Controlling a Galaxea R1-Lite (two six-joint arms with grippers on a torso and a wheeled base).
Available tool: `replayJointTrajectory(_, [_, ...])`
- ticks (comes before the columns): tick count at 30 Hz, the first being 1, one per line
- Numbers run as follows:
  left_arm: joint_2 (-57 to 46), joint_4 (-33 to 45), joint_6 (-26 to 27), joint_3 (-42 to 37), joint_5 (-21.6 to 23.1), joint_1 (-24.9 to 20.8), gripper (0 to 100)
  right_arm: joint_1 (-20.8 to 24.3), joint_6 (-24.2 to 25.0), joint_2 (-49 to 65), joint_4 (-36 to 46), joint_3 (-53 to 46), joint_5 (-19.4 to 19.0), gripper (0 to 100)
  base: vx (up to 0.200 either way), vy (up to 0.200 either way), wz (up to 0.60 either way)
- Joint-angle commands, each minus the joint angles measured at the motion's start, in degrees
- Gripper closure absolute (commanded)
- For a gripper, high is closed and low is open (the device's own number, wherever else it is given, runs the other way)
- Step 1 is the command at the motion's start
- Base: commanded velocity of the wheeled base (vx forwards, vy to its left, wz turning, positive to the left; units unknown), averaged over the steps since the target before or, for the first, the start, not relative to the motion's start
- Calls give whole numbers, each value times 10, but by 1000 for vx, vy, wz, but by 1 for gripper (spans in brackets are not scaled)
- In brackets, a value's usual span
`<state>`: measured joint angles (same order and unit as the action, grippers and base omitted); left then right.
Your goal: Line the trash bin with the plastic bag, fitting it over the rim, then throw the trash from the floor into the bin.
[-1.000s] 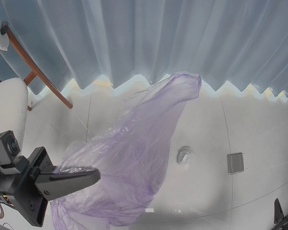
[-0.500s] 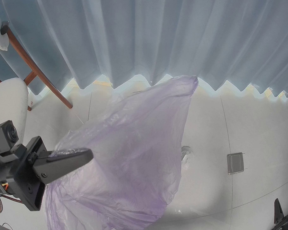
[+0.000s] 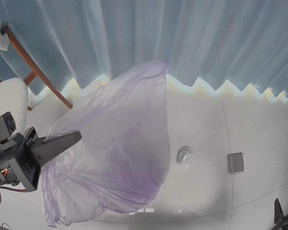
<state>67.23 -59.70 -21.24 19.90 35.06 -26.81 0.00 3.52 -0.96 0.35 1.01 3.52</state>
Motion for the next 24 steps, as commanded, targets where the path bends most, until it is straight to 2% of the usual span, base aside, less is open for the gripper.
replayJointTrajectory(1, [2, 0, 0, -1, 0, 4, 100, 0, 0, 10, 0, 0, 0, 0, 0, 0, 0])
replayJointTrajectory(5, [1, 0, 0, -2, 1, 4, 100, 0, 0, 10, 0, 0, 0, 0, 0, 0, 0])
replayJointTrajectory(9, [17, 6, 0, -23, 1, -15, 100, 0, 0, 10, 0, 0, 0, 0, 0, 0, 0])
replayJointTrajectory(13, [91, 1, 7, -59, -1, -28, 100, 0, 0, 10, 0, 0, 0, 0, 0, 0, 0])
replayJointTrajectory(17, [102, -3, 4, -64, -1, -33, 100, 0, 0, 10, 0, 0, 0, 0, 0, 0, 0])
replayJointTrajectory(24, [101, -4, 1, -66, -1, -81, 100, 0, 0, 10, 1, 0, 0, 0, 0, 0, 0])
